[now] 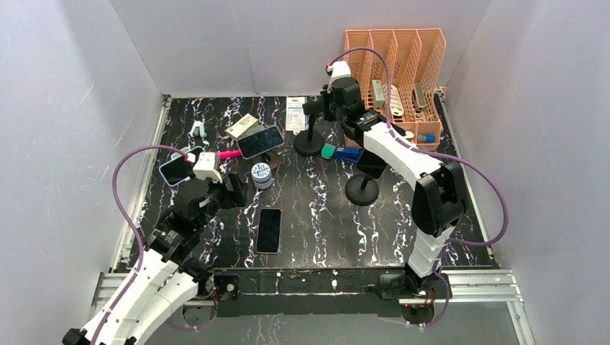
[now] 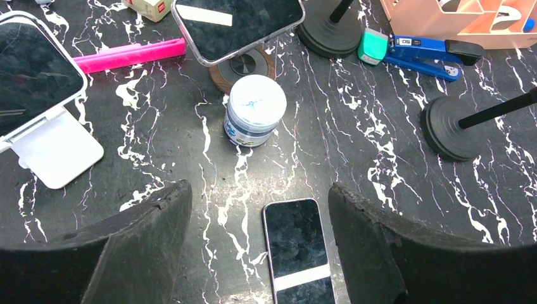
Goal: Remove the phone from the phone stand
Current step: Place the phone stand at the center of the board, then move the phone stand with the phone to the center of the board.
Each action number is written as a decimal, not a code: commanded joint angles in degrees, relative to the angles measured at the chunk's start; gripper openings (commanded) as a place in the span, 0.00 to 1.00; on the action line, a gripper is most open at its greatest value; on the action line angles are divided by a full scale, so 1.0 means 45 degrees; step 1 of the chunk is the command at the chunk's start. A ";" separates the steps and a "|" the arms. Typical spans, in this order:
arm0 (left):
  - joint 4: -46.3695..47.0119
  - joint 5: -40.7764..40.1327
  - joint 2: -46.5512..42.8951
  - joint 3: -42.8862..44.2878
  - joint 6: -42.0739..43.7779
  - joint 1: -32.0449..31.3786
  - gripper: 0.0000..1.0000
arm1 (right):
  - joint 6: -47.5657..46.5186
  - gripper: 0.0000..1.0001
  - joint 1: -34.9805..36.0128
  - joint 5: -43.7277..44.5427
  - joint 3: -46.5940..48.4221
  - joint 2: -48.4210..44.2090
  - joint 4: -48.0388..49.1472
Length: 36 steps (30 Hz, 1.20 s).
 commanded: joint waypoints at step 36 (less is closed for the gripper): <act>0.0013 -0.0197 -0.0096 0.0304 0.0140 -0.0061 0.79 | -0.0333 0.82 0.4253 0.0091 -0.0380 -0.5123 -0.0169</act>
